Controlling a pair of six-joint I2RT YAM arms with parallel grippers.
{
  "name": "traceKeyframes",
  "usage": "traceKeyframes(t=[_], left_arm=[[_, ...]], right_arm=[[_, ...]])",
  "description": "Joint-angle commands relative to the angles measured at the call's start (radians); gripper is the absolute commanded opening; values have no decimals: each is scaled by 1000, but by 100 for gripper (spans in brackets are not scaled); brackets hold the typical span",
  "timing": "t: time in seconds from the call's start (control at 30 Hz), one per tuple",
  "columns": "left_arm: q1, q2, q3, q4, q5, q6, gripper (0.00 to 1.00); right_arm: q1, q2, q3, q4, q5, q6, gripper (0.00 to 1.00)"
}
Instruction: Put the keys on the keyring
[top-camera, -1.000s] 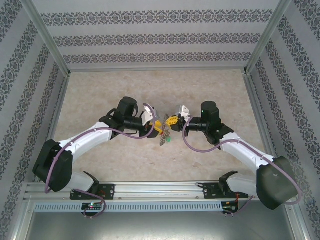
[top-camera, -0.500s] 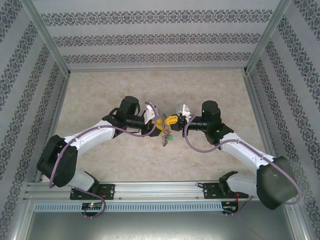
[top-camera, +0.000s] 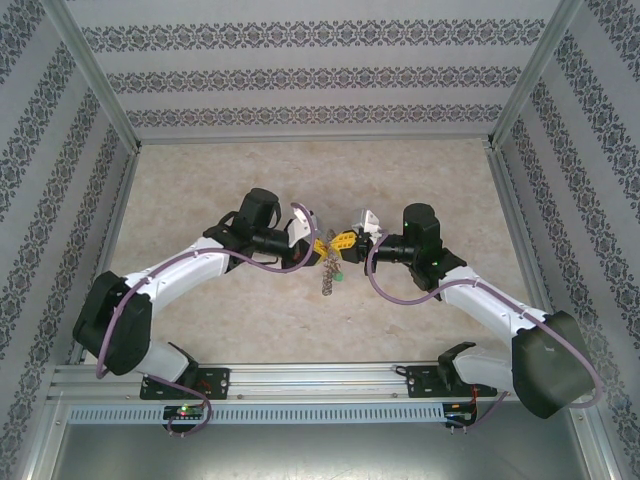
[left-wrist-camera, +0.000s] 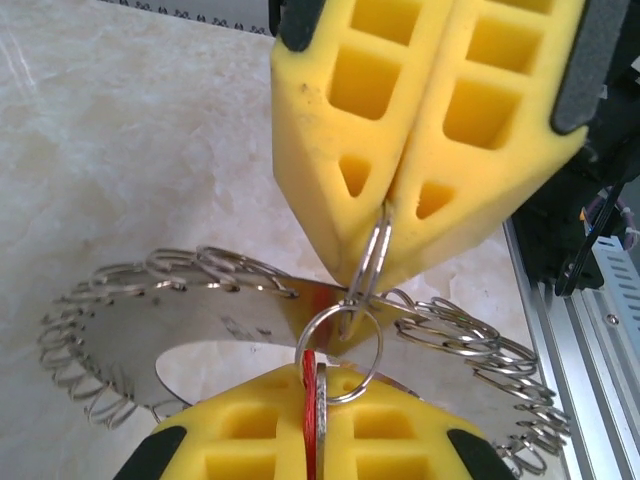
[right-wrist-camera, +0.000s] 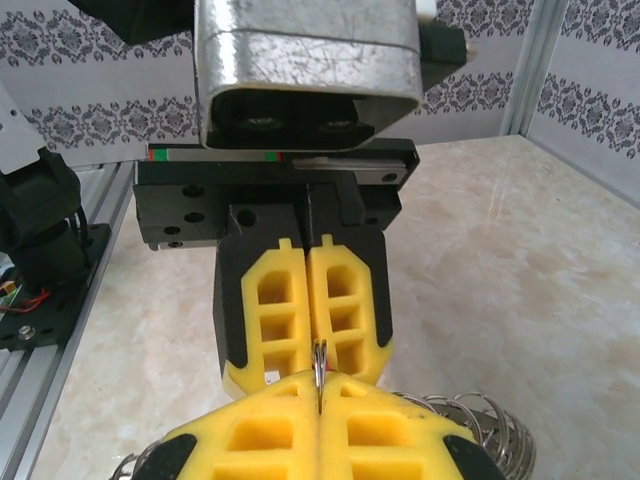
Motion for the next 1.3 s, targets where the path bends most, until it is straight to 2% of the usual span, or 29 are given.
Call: traceKeyframes(t=[0.0, 0.43, 0.63, 0.8, 0.97, 1.07, 1.2, 1.27], left_arm=[[10, -50, 23, -63, -17, 34, 0], [17, -76, 76, -156, -99, 81, 0], [10, -64, 155, -300, -104, 145, 0], [4, -18, 249, -467, -49, 197, 2], [5, 69, 366, -602, 47, 139, 3], [6, 109, 415, -635, 50, 57, 6], [6, 111, 409, -611, 88, 2, 15], [8, 93, 388, -574, 123, -25, 24]], right_arm=[[-10, -2, -4, -9, -26, -34, 0], [5, 30, 47, -177, -32, -139, 0], [45, 52, 77, -272, 106, -215, 0], [71, 83, 99, -309, 159, -232, 0], [88, 114, 93, -265, 158, -214, 0], [84, 118, 84, -229, 159, -197, 0], [59, 113, 63, -155, 157, -143, 0], [51, 112, 57, -137, 171, -130, 0]])
